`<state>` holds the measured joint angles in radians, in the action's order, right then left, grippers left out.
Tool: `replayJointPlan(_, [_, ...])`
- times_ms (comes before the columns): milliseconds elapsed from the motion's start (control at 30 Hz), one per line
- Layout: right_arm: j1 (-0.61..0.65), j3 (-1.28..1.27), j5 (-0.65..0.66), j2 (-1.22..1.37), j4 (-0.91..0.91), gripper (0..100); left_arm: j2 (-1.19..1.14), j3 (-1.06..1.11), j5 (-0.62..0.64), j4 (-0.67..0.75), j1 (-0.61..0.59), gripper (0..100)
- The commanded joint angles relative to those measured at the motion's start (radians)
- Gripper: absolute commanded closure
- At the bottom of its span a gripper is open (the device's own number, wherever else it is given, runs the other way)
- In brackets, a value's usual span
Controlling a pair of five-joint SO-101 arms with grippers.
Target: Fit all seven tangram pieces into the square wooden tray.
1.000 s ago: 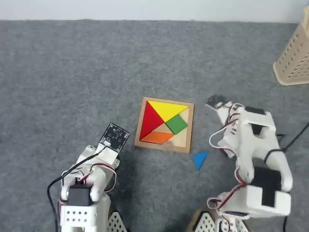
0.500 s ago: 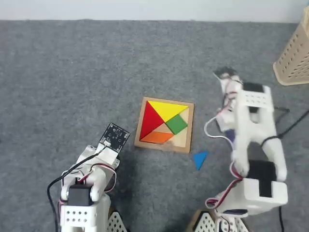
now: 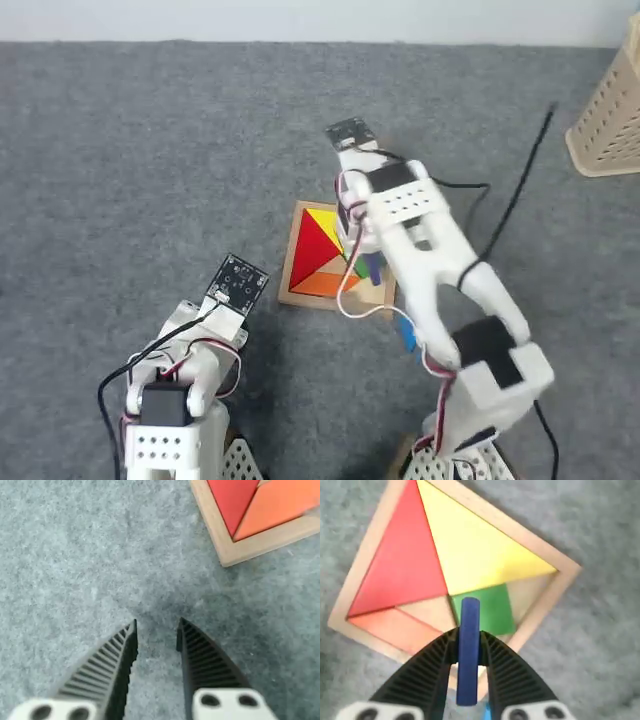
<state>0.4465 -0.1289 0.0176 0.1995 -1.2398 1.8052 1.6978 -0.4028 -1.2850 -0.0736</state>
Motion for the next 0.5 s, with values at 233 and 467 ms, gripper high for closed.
replayJointPlan(233, [-0.007, 0.176, -0.018, 0.136, 0.005, 99.3, 0.021, -0.013, 0.008, 0.000, -0.006, 88])
replayJointPlan(467, [-0.062, 0.216, -0.212, 0.134, -0.110, 99.3, 0.021, -0.013, 0.008, 0.000, -0.006, 88])
